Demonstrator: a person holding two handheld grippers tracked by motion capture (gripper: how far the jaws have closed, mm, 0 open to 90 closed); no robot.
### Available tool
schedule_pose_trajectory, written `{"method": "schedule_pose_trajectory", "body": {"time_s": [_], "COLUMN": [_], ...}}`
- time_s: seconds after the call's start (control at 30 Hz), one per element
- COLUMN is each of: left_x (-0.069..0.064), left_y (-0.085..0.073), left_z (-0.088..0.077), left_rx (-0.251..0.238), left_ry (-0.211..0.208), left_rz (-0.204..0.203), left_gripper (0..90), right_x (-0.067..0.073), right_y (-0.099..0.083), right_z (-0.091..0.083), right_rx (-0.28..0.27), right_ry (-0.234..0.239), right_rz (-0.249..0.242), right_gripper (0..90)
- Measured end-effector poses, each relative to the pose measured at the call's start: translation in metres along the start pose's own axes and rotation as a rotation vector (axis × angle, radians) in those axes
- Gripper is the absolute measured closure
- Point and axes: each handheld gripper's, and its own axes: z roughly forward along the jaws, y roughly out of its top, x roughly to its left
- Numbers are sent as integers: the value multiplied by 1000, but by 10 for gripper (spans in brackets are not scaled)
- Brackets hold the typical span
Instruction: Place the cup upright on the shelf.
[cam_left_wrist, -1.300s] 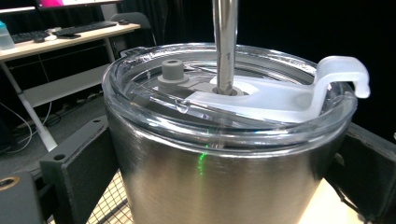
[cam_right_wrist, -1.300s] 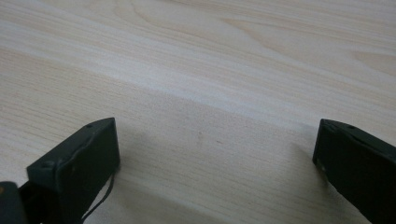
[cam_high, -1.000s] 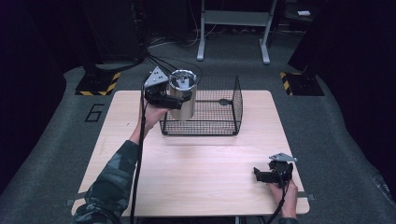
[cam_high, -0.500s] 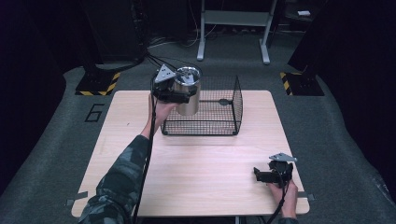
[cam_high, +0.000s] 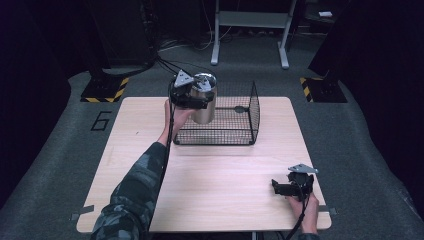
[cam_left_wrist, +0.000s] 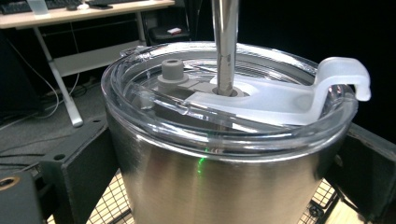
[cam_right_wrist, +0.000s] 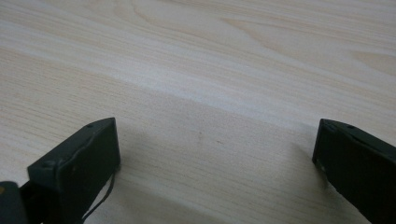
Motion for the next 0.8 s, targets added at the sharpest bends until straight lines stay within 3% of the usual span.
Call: {"method": "schedule_pose_trajectory", "body": {"time_s": [0.5,0.63,0.8], "left_x": [1,1,-2], "left_y": [-13,-17,-20], "left_z": [26,32,38], "left_rx": [66,78,96], "left_ry": [21,18,12], "left_rz": [-18,-41,-41], "left_gripper": [38,38,38], "right_x": [0,0,0], "right_y": [0,0,0], "right_z": [0,0,0], "right_rx": [-3,-3,-3], "right_ry": [-3,-3,-4], "right_rz": [1,-1,-2], "right_gripper": [3,3,4]}}
